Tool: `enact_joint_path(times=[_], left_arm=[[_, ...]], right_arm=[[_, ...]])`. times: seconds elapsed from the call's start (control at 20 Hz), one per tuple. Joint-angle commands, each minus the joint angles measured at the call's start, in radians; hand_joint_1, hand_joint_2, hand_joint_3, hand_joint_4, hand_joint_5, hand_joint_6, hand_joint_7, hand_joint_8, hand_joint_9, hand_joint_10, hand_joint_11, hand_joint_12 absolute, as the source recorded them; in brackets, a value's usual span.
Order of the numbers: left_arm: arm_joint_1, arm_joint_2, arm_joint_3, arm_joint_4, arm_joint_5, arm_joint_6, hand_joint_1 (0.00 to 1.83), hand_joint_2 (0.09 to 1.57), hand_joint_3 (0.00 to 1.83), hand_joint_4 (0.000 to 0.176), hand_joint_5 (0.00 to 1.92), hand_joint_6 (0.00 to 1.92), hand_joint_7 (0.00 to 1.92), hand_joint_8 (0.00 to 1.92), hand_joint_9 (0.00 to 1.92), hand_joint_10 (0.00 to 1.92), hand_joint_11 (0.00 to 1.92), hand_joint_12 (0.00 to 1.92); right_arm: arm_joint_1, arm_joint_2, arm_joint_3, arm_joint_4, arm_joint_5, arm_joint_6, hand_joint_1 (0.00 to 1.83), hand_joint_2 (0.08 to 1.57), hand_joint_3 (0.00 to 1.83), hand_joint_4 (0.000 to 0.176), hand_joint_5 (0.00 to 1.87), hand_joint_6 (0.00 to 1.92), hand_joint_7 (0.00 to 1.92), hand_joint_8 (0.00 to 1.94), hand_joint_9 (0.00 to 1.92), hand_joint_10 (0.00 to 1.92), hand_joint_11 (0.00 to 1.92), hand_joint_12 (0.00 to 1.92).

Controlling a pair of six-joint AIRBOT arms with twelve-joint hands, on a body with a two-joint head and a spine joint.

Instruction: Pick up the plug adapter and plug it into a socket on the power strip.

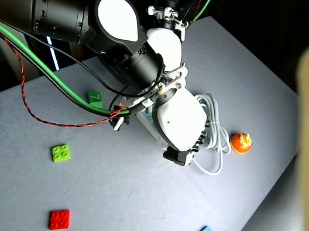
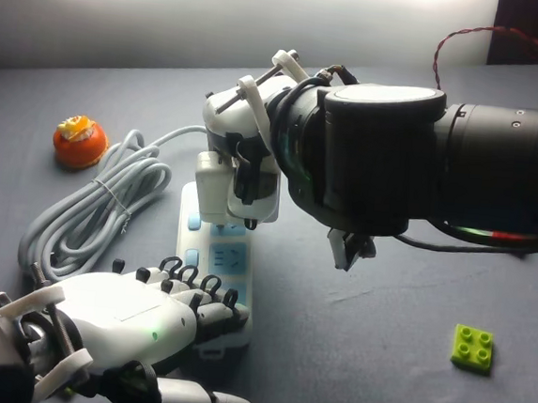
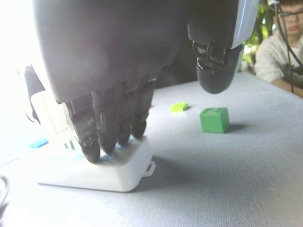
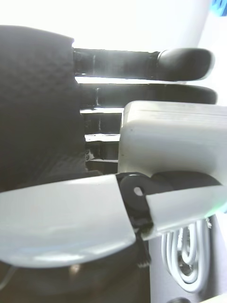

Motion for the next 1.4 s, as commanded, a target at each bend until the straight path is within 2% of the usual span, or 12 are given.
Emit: enact_joint_path(times=[0.0, 0.1, 0.25, 0.35, 0.4, 0.7, 0.9, 0.95, 1.25, 1.35], left_arm=[[0.002, -0.01, 0.006, -0.005, 0.011, -0.005, 0.0, 1.27, 0.0, 0.0, 0.11, 0.0, 0.11, 0.0, 0.11, 0.0, 0.0, 0.21], [0.003, -0.01, 0.007, -0.005, 0.011, -0.005, 0.0, 1.27, 0.0, 0.0, 0.12, 0.0, 0.11, 0.0, 0.11, 0.0, 0.0, 0.2], [0.003, -0.011, 0.007, -0.005, 0.011, -0.005, 0.0, 1.27, 0.0, 0.0, 0.12, 0.0, 0.1, 0.0, 0.11, 0.0, 0.0, 0.18], [0.003, -0.011, 0.007, -0.005, 0.011, -0.005, 0.01, 1.27, 0.0, 0.0, 0.16, 0.0, 0.15, 0.0, 0.15, 0.0, 0.0, 0.27], [0.003, -0.011, 0.007, -0.005, 0.011, -0.005, 0.0, 1.27, 0.0, 0.0, 0.13, 0.0, 0.11, 0.0, 0.11, 0.0, 0.0, 0.2], [0.004, -0.013, 0.008, -0.005, 0.011, -0.005, 0.0, 1.26, 0.0, 0.0, 0.12, 0.0, 0.11, 0.0, 0.1, 0.0, 0.0, 0.22], [0.004, -0.013, 0.008, -0.005, 0.011, -0.005, 0.0, 1.26, 0.0, 0.0, 0.15, 0.0, 0.15, 0.0, 0.13, 0.0, 0.0, 0.29], [0.004, -0.013, 0.009, -0.005, 0.011, -0.005, 0.0, 1.26, 0.0, 0.0, 0.13, 0.0, 0.11, 0.0, 0.1, 0.0, 0.0, 0.21], [0.006, -0.014, 0.008, -0.005, 0.011, -0.004, 0.0, 1.26, 0.0, 0.0, 0.13, 0.0, 0.11, 0.0, 0.1, 0.0, 0.0, 0.2], [0.007, -0.014, 0.008, -0.005, 0.011, -0.004, 0.0, 1.26, 0.0, 0.0, 0.13, 0.0, 0.11, 0.0, 0.1, 0.0, 0.0, 0.2]], right_arm=[[0.002, 0.007, -0.009, -0.035, 0.018, -0.01, 1.23, 1.15, 0.0, 0.0, 0.94, 0.9, 0.92, 1.28, 0.77, 1.18, 0.69, 1.54], [-0.001, 0.008, -0.01, -0.035, 0.028, -0.014, 1.22, 1.16, 0.0, 0.0, 0.93, 0.92, 0.89, 1.31, 0.75, 1.18, 0.65, 1.57], [-0.001, 0.002, -0.009, -0.035, 0.046, -0.02, 1.23, 1.16, 0.0, 0.0, 0.91, 0.93, 0.92, 1.3, 0.78, 1.18, 0.69, 1.55], [-0.006, -0.008, -0.009, -0.054, 0.058, -0.02, 1.22, 1.16, 0.0, 0.0, 0.89, 0.96, 0.9, 1.32, 0.77, 1.18, 0.7, 1.55], [-0.009, -0.014, -0.009, -0.067, 0.068, -0.019, 1.23, 1.16, 0.0, 0.0, 0.91, 0.93, 0.91, 1.3, 0.79, 1.17, 0.69, 1.53], [-0.032, -0.041, -0.002, -0.082, 0.077, -0.015, 1.21, 1.18, 0.0, 0.0, 0.86, 1.03, 0.88, 1.34, 0.74, 1.2, 0.64, 1.59], [-0.051, -0.054, 0.028, -0.081, 0.077, 0.006, 1.21, 1.17, 0.0, 0.0, 0.89, 0.99, 0.89, 1.31, 0.75, 1.19, 0.65, 1.57], [-0.057, -0.057, 0.038, -0.081, 0.078, 0.015, 1.22, 1.17, 0.0, 0.0, 0.88, 0.99, 0.9, 1.31, 0.77, 1.18, 0.68, 1.55], [-0.08, -0.06, 0.042, -0.041, 0.078, 0.0, 1.21, 1.17, 0.0, 0.0, 0.84, 1.05, 0.91, 1.29, 0.79, 1.17, 0.68, 1.54], [-0.078, -0.059, 0.041, -0.041, 0.078, -0.004, 1.22, 1.17, 0.0, 0.0, 0.86, 1.02, 0.9, 1.3, 0.78, 1.18, 0.69, 1.55]])
